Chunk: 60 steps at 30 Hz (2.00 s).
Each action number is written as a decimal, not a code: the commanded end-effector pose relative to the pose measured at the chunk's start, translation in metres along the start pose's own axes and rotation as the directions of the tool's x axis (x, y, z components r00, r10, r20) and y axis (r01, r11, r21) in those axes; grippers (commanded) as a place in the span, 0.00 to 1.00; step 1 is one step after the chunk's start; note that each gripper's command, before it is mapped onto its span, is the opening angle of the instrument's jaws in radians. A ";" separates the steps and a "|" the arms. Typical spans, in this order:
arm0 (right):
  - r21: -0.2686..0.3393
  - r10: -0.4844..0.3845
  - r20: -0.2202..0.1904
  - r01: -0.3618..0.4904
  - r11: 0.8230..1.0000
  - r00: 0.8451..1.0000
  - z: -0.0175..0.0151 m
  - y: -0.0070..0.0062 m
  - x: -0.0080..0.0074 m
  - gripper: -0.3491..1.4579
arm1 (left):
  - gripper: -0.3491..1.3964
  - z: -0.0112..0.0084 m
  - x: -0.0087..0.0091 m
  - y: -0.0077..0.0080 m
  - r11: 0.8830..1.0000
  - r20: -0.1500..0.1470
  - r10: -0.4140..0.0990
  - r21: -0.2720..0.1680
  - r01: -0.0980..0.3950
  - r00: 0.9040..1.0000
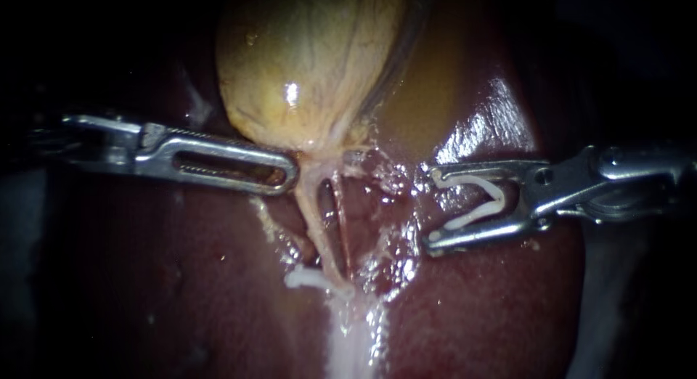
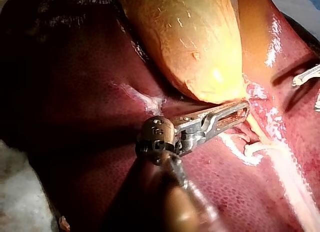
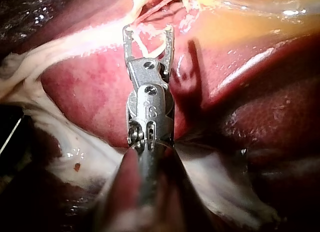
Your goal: Clipping second clip left tube
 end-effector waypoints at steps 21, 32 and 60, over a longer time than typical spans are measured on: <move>0.019 -0.025 -0.002 0.025 1.000 1.000 0.0080 -0.0015 -0.0011 0.47 | 0.00 -0.0003 0.0000 0.0008 1.000 -0.010 0.002 -0.003 -0.002 1.000; 0.035 -0.011 0.000 0.011 0.999 1.000 0.0124 -0.0017 -0.0025 0.47 | 0.00 -0.0003 -0.0001 0.0010 1.000 -0.010 0.002 -0.002 -0.002 1.000; 0.080 0.065 0.009 -0.066 0.995 0.998 0.0193 -0.0023 -0.0060 0.41 | 0.00 0.0002 -0.0001 0.0015 1.000 -0.012 0.007 -0.001 -0.007 1.000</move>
